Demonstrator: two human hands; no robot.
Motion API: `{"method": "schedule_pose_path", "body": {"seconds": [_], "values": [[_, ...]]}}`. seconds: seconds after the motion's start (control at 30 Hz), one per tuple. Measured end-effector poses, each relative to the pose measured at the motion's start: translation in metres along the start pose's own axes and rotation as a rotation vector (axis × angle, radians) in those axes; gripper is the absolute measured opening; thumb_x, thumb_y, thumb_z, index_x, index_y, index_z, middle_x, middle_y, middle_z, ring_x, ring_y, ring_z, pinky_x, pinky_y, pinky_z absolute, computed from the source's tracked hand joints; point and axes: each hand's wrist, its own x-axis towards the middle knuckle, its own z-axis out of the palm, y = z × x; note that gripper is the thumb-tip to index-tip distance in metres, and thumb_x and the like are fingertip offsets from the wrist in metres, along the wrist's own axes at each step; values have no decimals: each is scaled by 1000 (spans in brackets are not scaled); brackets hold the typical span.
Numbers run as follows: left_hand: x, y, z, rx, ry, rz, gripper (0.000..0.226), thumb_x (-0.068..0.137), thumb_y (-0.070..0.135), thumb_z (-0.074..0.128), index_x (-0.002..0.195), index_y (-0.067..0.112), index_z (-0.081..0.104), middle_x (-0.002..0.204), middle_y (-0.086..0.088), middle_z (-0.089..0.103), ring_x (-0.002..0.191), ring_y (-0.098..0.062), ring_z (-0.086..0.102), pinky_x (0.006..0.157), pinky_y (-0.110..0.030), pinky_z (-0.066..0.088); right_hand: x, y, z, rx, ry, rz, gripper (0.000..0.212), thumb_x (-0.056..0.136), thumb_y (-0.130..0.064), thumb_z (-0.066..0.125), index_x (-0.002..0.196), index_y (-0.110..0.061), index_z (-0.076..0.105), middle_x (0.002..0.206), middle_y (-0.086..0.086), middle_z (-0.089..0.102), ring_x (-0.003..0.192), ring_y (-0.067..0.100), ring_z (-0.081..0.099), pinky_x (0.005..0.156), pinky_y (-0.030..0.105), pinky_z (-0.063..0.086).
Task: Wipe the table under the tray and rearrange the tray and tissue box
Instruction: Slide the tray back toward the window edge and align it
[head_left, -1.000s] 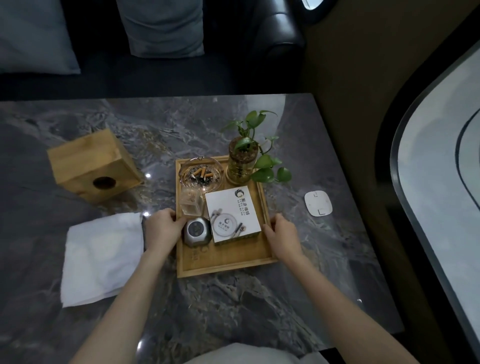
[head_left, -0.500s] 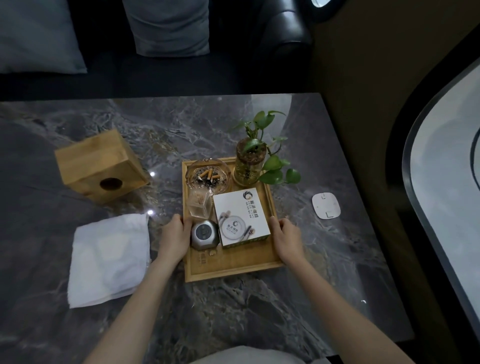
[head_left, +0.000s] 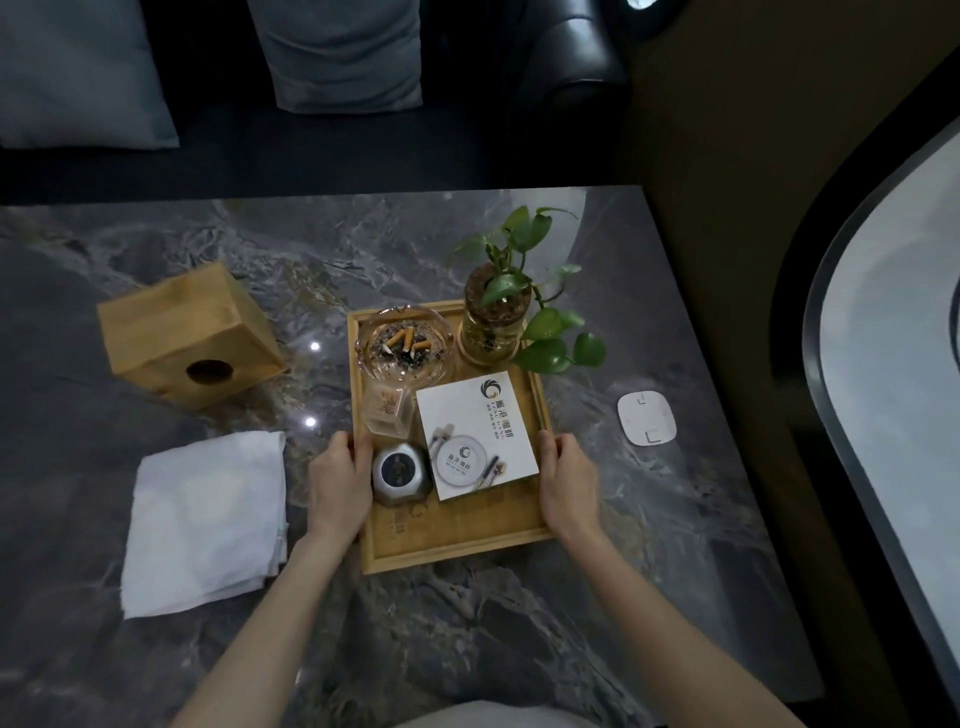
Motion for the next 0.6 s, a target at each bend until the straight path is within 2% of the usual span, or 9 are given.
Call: {"method": "schedule_pose_path", "body": {"seconds": [0.07, 0.23, 0.37, 0.5, 0.6], "values": [[-2, 11, 1, -6, 33, 28, 27, 96, 24, 40, 75, 8, 47, 67, -1, 47, 54, -3, 36, 47, -14, 25, 7, -1, -13, 18, 5, -35, 31, 97, -34, 35, 83, -12, 50, 87, 12, 64, 82, 32, 60, 67, 38, 41], [-6, 43, 15, -36, 85, 95, 33, 96, 27, 40, 73, 5, 48, 64, -5, 50, 57, -20, 44, 47, -19, 24, 26, 0, -53, 10, 66, -93, 35, 97, -34, 36, 85, -7, 54, 88, 15, 66, 83, 33, 60, 68, 37, 40], [-13, 80, 34, -68, 104, 127, 27, 96, 22, 40, 76, 7, 49, 58, 7, 41, 52, -5, 38, 46, -15, 31, 43, 11, -87, -17, 88, -112, 34, 97, -33, 36, 83, -7, 53, 88, 14, 63, 85, 32, 59, 68, 35, 37], [-18, 105, 62, -77, 70, 124, 32, 96, 25, 39, 79, 2, 54, 67, -5, 52, 56, -15, 44, 48, -17, 26, 57, 34, -115, -36, 131, -128, 35, 97, -31, 37, 90, -3, 57, 92, 20, 67, 87, 37, 61, 66, 35, 37], [-23, 120, 83, -74, 54, 141, 31, 96, 26, 40, 77, 5, 52, 69, -8, 53, 56, -15, 44, 48, -17, 25, 64, 53, -131, -37, 146, -113, 35, 97, -30, 37, 91, -2, 56, 90, 21, 67, 85, 38, 62, 66, 38, 41]]}}
